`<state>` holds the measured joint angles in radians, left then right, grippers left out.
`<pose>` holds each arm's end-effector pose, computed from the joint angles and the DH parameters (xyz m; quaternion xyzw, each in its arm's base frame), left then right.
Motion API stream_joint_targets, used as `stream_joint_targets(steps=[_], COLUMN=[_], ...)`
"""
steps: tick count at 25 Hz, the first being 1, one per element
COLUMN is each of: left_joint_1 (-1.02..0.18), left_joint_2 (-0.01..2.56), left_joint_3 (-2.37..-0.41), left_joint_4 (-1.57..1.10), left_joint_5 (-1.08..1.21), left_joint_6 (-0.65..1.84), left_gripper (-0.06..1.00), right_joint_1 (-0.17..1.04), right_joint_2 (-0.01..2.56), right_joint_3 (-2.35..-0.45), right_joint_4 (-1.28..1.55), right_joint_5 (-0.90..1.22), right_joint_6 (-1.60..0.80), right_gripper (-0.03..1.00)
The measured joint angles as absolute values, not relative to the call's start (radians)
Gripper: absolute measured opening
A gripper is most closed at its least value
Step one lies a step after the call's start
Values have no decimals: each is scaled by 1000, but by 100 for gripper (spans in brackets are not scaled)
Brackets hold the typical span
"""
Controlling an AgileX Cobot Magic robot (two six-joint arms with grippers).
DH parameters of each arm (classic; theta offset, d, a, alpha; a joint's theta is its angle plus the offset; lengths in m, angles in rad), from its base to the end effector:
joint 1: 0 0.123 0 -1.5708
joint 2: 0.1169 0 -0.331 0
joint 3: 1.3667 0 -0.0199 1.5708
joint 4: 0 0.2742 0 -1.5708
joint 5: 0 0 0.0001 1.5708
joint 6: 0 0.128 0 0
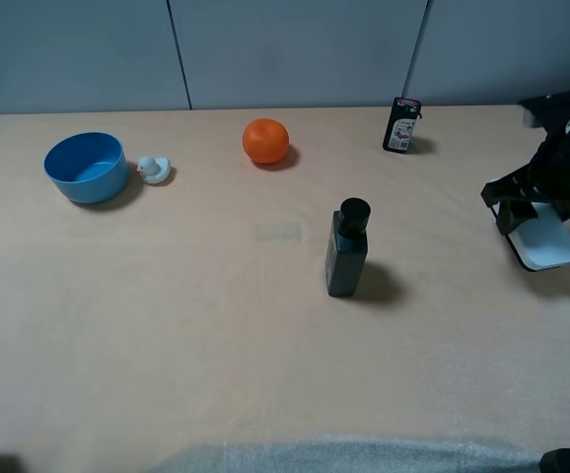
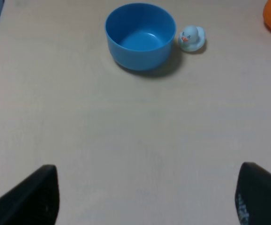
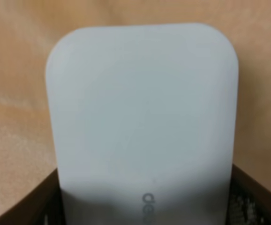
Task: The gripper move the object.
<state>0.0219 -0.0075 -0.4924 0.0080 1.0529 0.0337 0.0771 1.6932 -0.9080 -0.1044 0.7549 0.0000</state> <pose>0.0025 0.0009 0.2700 0.0049 0.8512 0.0186 0.5245 0.3163 0.0153 0.1568 -0.0742 0.9948 -0.0356 0.0602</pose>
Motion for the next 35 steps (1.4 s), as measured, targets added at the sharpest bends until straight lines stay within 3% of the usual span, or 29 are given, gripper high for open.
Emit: stream_joint_targets(steps=[10, 20, 35], left_joint_1=[22, 22, 22], left_joint_2=[-8, -8, -8], left_joint_3=[-492, -492, -492], left_joint_4=[8, 8, 8], left_joint_5=[1053, 1053, 1053], left_joint_6=[34, 34, 34], left_gripper=[82, 82, 82], right_joint_1=[78, 157, 159], right_joint_2=[1641, 1646, 1926], right_joint_3=[-1070, -1334, -1699], right_joint_4=[-104, -125, -131], right_joint_5=[899, 991, 1099], right_joint_6=[0, 0, 0], right_gripper=[46, 46, 46])
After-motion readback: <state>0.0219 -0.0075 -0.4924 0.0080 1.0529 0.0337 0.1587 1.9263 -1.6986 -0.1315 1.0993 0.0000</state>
